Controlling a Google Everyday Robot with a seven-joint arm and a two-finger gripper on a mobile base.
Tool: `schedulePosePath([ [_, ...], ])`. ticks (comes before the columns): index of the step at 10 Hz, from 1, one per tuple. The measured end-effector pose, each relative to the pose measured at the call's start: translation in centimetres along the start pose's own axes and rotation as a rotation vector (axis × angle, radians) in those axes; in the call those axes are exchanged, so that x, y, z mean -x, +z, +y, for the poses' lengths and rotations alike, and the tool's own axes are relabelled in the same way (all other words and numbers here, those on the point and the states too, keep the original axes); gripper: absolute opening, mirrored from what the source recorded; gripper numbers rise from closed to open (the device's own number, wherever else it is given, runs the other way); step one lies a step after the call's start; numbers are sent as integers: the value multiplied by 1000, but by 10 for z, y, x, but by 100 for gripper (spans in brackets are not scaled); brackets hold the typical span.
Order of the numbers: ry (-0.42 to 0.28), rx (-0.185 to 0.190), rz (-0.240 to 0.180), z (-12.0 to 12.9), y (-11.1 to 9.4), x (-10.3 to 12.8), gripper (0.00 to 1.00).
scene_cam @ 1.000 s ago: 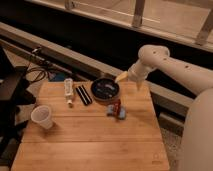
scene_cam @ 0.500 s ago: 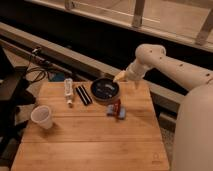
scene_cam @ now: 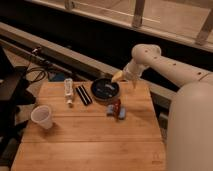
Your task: Pick up the ceramic bowl
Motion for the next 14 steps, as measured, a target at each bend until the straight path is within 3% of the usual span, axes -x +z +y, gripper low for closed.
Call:
schedulePosePath([
  [6,-7,-9,13,5,22,16,80],
  [9,-12,-12,21,13,41,32,80],
  [14,-15,-27,38,19,70,38,80],
])
